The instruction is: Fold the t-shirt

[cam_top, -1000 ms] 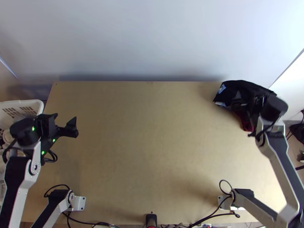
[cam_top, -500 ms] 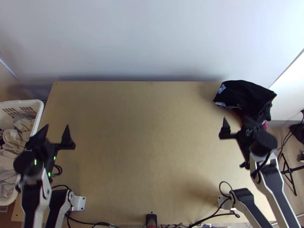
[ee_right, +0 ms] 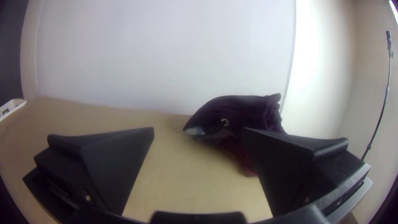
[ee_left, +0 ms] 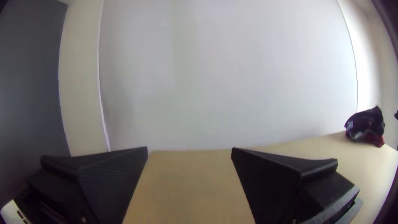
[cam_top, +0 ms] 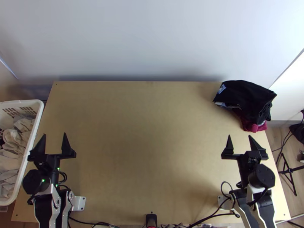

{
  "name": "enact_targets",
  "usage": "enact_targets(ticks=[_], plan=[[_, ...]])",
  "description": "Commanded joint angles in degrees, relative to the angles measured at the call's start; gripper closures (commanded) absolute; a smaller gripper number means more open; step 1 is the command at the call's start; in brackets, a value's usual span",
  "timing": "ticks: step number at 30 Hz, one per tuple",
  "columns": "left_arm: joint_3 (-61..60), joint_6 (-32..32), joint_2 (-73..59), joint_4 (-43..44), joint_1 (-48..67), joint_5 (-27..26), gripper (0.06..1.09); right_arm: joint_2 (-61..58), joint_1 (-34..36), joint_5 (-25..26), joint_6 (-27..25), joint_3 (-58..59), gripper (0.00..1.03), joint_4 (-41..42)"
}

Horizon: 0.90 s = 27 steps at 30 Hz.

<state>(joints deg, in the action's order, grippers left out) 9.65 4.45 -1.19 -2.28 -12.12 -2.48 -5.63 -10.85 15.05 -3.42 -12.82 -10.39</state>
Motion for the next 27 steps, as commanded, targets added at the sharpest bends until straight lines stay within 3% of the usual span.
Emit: enact_targets(ticks=[1,3,5,8,27], plan=[[-3.15,11.9,1.45,-8.7,-0.45,0.02,0.1,5.89,0.83,0.95,-0.18,5.17,0.04,3.1],[-4.38,16.65,1.45,-8.88,-0.54,0.02,0.1,5.89,1.01,1.04,-1.33,7.37,0.04,2.04],[-5.17,19.81,1.19,-10.64,-0.98,0.02,0.1,5.63,1.18,0.68,1.75,7.46,0.04,-0.51],[-5.17,20.07,1.28,-10.9,-0.71,-0.33,0.1,5.63,1.1,0.68,3.95,7.46,0.04,-0.86],[-5.26,19.81,1.28,-11.16,0.69,-0.68,0.1,5.72,1.01,0.68,3.95,7.46,0.04,-0.94]])
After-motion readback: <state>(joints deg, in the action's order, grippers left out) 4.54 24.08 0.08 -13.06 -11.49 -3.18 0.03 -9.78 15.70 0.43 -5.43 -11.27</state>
